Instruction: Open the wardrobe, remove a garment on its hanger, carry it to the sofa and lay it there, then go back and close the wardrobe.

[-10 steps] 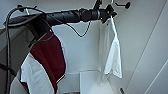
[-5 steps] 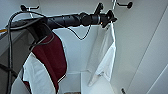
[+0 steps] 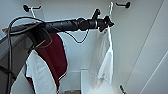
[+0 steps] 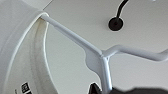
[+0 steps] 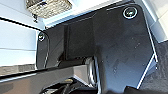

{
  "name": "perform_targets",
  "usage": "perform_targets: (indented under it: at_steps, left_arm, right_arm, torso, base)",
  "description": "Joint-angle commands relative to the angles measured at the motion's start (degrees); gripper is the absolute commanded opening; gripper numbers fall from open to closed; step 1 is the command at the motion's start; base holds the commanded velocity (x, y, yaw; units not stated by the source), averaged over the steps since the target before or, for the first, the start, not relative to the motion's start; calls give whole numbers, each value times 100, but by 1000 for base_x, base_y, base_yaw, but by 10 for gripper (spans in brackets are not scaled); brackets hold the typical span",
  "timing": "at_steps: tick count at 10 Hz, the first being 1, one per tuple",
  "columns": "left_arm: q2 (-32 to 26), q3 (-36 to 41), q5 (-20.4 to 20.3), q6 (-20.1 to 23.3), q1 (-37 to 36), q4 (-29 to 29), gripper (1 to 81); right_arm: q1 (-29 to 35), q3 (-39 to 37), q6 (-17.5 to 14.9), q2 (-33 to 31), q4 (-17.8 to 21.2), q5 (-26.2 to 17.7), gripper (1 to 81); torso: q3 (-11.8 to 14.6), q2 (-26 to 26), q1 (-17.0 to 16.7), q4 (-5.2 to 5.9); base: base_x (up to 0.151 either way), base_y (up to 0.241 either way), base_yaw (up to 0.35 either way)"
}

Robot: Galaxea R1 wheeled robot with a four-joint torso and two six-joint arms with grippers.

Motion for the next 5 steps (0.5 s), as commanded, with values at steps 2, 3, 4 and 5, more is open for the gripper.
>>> perform_targets:
  at_steps: [2, 3, 4, 5]
  left_arm:
    - [-25, 58, -281, 115, -1087, 201, 10]
    - [-34, 128, -281, 115, -1070, 201, 10]
    - [-51, 207, -281, 115, -1061, 201, 10]
    - [-87, 278, -281, 106, -1035, 201, 10]
  right_arm:
    - [148, 81, -21, -31, -27, -318, 811]
    - [148, 81, -21, -40, -27, -318, 811]
    - [139, 81, -22, -31, -27, -318, 811]
    - [130, 81, -22, -31, -27, -318, 811]
  torso:
    - [0, 0, 0, 0]
    - [0, 2, 0, 0]
    - [0, 2, 0, 0]
    - [0, 2, 0, 0]
  base:
    - [-94, 0, 0]
    - [-99, 0, 0]
    - [-107, 0, 0]
    - [-110, 0, 0]
